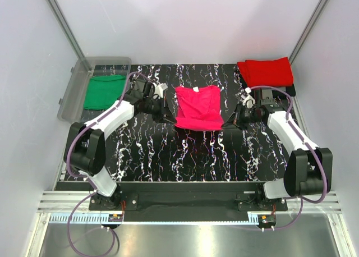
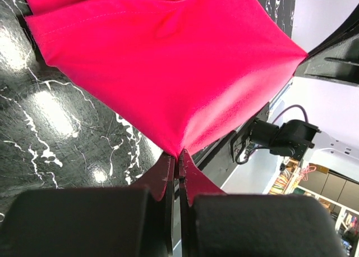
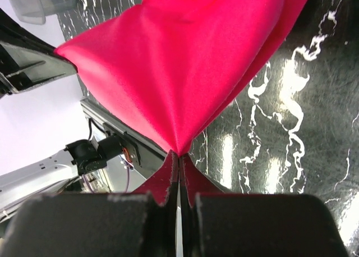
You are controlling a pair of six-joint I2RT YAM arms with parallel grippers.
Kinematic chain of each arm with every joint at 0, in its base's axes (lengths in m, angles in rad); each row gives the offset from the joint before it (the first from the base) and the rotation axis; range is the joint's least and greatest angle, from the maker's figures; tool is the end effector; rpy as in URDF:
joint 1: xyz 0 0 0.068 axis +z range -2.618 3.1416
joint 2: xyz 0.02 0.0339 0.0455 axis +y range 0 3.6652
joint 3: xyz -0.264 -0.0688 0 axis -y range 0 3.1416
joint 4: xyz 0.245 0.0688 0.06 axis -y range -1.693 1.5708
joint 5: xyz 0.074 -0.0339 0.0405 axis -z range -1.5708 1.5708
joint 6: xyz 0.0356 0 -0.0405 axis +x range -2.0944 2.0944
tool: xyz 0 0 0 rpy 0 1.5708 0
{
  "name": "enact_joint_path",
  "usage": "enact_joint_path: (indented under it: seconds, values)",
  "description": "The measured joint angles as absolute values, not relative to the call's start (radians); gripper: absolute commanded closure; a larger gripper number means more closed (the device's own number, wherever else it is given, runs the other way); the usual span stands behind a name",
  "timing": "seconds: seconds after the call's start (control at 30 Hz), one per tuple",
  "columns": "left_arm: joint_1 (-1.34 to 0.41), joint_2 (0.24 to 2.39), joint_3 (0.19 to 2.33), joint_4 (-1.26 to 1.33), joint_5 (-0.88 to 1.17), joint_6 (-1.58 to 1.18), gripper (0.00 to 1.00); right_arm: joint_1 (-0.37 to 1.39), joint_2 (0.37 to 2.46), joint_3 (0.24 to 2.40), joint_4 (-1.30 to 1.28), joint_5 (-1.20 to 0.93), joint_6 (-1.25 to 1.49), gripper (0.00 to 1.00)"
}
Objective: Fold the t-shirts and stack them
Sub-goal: Fold the tshirt
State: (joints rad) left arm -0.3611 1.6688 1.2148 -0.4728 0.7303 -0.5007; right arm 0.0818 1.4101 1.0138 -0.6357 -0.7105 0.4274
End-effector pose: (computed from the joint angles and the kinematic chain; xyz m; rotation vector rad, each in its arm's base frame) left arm 0.3215 -0.1468 0.2423 0.1482 2.5954 -1.2551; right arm 0.2759 0.0459 0.2482 0.1837 2.5933 1.1084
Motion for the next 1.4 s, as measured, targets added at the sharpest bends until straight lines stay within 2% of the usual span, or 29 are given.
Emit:
enact_joint_path:
  seconds: [0.1,0.27,0.6,1.03,1.07,1.1,1.13,1.17,1.2,1.23,1.4]
  values:
    - [-0.361,1.681,1.242,-0.482,0.726,-0.488,1.00,0.071,1.436,1.028,-0.614,-0.720,0.432,1.00]
    - [-0.361,1.783,1.402,-0.485,0.696,-0.443,1.00,0.051,1.554,1.134,-0.595,-0.719,0.424,1.00]
    - [-0.359,1.961,1.645,-0.508,0.591,-0.361,1.00,0.028,1.836,1.468,-0.543,-0.717,0.359,1.00]
    - [-0.345,2.308,2.040,-0.543,0.430,-0.243,1.00,0.019,2.300,1.963,-0.541,-0.722,0.332,1.00]
    - [-0.345,2.333,2.074,-0.542,0.409,-0.238,0.98,0.019,2.327,1.999,-0.536,-0.722,0.333,1.00]
    - [-0.345,2.349,2.094,-0.535,0.395,-0.235,0.87,0.019,2.360,2.042,-0.531,-0.725,0.333,0.96]
    - [-0.345,2.366,2.117,-0.529,0.368,-0.229,0.73,0.019,2.392,2.083,-0.524,-0.725,0.334,0.75]
    - [-0.345,2.381,2.135,-0.522,0.342,-0.223,0.48,0.019,2.421,2.117,-0.516,-0.724,0.339,0.65]
    - [-0.345,2.395,2.154,-0.516,0.307,-0.216,0.41,0.019,2.445,2.141,-0.509,-0.716,0.336,0.58]
    - [-0.345,2.407,2.168,-0.509,0.274,-0.214,0.38,0.019,2.464,2.160,-0.505,-0.710,0.328,0.49]
    - [-0.344,2.415,2.190,-0.496,0.137,-0.207,0.34,0.016,2.479,2.175,-0.495,-0.681,0.280,0.41]
